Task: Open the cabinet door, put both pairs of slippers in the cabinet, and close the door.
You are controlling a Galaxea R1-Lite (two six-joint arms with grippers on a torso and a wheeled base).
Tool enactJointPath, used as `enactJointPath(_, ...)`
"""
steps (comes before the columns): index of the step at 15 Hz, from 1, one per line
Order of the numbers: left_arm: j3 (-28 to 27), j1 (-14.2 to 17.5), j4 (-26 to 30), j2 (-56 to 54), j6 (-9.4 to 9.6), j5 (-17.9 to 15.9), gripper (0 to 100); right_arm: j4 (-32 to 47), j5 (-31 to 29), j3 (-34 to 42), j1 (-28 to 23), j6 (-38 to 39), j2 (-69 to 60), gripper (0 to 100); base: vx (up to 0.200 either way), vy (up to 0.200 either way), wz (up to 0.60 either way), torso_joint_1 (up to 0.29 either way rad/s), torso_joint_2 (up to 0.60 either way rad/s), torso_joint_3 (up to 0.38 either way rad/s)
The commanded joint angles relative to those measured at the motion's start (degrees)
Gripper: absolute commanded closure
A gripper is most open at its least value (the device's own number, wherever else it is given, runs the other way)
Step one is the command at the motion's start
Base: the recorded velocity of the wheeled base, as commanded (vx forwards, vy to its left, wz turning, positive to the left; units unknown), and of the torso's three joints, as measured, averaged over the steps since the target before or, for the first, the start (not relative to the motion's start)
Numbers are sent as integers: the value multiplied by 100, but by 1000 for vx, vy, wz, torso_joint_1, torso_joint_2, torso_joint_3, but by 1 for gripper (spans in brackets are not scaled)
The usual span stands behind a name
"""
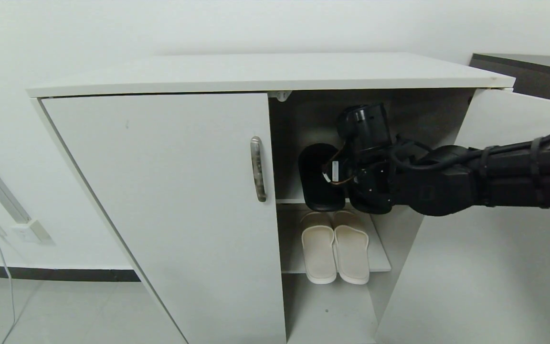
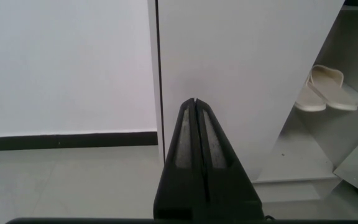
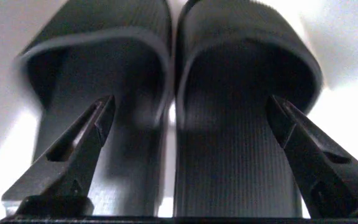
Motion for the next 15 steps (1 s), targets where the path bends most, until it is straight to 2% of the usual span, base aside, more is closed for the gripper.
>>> enactJointPath(1, 0, 1, -1, 4, -2, 0, 100, -184, 4, 756, 309, 9, -768, 0, 0, 0, 0, 0, 0, 0)
enactJointPath(6, 0, 1, -1, 4, -2, 0, 100, -633, 145, 1995, 783, 9, -1515, 0, 0, 0, 0, 0, 0, 0)
enactJointPath(9, 0, 1, -1, 4, 7, 0, 100, -1397, 364, 2795, 863, -17, -1691, 0, 0, 0, 0, 0, 0, 0)
enactJointPath(10, 0, 1, -1, 4, 7, 0, 100, -1705, 417, 2962, 871, -43, -1682, 100, 0, 0, 0, 0, 0, 0)
enactJointPath(12, 0, 1, -1, 4, 7, 0, 100, -2100, 619, 3147, 871, -43, -1691, 100, 0, 0, 0, 0, 0, 0)
enactJointPath(15, 0, 1, -1, 4, 25, -8, 100, -2197, 646, 3208, 871, -61, -1691, 100, 0, 0, 0, 0, 0, 0)
